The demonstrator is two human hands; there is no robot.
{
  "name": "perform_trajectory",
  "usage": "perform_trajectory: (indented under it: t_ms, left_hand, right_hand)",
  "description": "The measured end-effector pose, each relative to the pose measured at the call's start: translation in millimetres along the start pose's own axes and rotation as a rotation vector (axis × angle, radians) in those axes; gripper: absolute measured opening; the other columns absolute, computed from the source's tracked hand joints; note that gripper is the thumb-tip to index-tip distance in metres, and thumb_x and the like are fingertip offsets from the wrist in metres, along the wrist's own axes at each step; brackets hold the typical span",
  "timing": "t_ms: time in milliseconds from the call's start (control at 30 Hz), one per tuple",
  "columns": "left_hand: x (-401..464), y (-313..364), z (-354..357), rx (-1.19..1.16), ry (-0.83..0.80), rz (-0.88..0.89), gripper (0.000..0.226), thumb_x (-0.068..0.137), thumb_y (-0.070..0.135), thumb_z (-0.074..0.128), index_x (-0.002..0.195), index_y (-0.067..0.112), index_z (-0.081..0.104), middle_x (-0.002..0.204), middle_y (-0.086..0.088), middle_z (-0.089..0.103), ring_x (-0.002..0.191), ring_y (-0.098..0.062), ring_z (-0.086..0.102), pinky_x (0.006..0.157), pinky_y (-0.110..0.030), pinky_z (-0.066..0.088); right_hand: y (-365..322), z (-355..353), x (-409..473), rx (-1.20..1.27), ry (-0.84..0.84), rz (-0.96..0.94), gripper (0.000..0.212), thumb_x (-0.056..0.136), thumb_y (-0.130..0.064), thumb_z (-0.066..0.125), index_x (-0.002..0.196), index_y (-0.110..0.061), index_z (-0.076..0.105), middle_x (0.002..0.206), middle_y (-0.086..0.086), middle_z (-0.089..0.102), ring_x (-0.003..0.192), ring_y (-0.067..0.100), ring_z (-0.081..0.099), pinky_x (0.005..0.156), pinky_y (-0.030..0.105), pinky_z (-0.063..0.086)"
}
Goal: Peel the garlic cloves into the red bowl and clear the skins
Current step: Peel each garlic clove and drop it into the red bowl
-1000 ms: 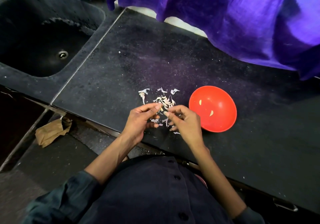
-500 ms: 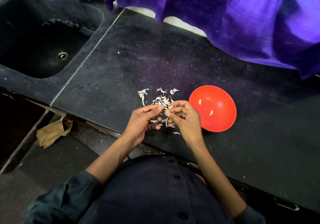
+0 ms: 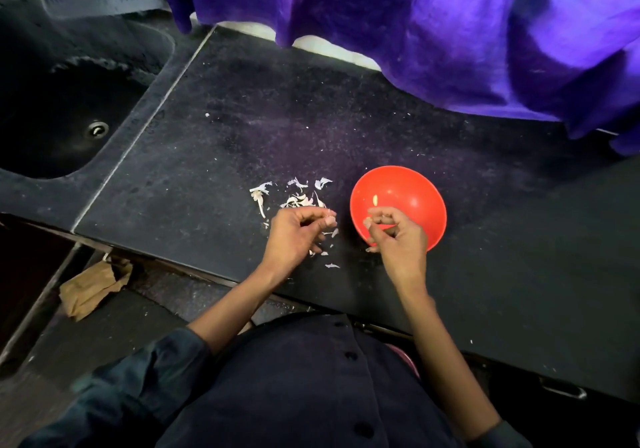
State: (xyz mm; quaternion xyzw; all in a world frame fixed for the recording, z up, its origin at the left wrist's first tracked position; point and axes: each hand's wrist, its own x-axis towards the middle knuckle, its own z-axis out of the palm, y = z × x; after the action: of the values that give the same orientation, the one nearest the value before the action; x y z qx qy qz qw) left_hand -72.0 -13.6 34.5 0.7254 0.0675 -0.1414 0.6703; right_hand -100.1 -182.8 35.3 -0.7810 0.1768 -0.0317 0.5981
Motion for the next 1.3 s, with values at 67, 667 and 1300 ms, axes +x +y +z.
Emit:
perform_trajectory:
  t_ms: [67,667,1300]
  left_hand:
    - [2,0,5,0.048,0.004,0.008,0.014,0.085,0.005,0.072,0.082,0.020,0.072,0.075,0.000,0.072,0.052,-0.003,0.058,0.044,-0.022,0.052]
    - [-12,-24,-32,0.704,0.189,0.004,0.009,0.080,0.032,0.077,0.089,0.033,0.077,0.090,0.012,0.075,0.087,-0.011,0.068,0.076,-0.030,0.052]
    - [-4,-36,-75,0.758,0.213,0.038,0.024,0.089,0.011,0.065,0.107,0.025,0.072,0.114,0.003,0.070,0.102,-0.021,0.066,0.086,-0.039,0.053]
  right_hand:
    - [2,-8,3,-0.005,0.027,-0.007,0.031,0.088,0.001,0.063,0.108,-0.024,0.066,0.095,-0.009,0.069,0.060,0.006,0.064,0.051,0.022,0.053]
    - [13,38,0,-0.176,-0.336,-0.040,0.031,0.087,0.009,0.057,0.099,-0.016,0.072,0.091,-0.001,0.071,0.067,0.006,0.065,0.066,0.034,0.060]
    - [-5,110,36,-0.827,-0.292,-0.255,0.017,0.093,-0.025,0.062,0.104,-0.014,0.071,0.106,0.006,0.064,0.092,0.028,0.065,0.079,0.037,0.051]
